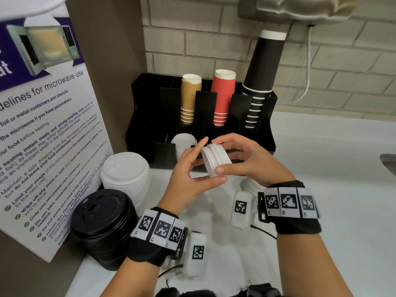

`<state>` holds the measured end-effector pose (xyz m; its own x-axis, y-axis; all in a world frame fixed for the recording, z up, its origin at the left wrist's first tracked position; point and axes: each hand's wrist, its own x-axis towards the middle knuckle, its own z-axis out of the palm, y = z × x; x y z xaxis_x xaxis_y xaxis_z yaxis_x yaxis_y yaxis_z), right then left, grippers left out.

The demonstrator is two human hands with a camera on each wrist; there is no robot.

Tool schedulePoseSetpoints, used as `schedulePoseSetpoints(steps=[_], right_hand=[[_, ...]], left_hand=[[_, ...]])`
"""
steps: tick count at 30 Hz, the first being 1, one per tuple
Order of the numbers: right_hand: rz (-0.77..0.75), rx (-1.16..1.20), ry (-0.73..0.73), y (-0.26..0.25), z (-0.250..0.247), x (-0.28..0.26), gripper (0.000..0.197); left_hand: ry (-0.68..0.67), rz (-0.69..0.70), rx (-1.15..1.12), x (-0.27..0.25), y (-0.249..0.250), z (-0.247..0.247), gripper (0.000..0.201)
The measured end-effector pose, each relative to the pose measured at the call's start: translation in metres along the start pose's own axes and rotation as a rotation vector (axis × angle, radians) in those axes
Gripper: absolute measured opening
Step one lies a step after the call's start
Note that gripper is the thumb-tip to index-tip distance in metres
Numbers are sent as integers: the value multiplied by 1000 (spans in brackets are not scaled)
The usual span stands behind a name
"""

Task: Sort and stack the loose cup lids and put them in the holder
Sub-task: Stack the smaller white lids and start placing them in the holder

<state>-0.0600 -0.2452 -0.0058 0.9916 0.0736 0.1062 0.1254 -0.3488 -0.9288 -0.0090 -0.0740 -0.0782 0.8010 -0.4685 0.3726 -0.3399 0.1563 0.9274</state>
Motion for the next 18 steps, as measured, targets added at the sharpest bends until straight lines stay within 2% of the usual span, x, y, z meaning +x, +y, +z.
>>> schedulePoseSetpoints(steps=[8, 15, 16, 18], right_hand=[[-22, -80, 16, 3, 3, 5, 59], [-85, -203, 3, -12, 3, 41, 53], [-106, -210, 29, -16, 2, 52, 53], [-173, -272, 120, -24, 0, 76, 54]], left_hand=[[47, -20, -27, 1, -2, 3, 96], [191, -55, -144, 4, -6, 6, 116], [232, -88, -138, 4, -8, 6, 116], [282, -182, -12, 3, -12, 6, 95]])
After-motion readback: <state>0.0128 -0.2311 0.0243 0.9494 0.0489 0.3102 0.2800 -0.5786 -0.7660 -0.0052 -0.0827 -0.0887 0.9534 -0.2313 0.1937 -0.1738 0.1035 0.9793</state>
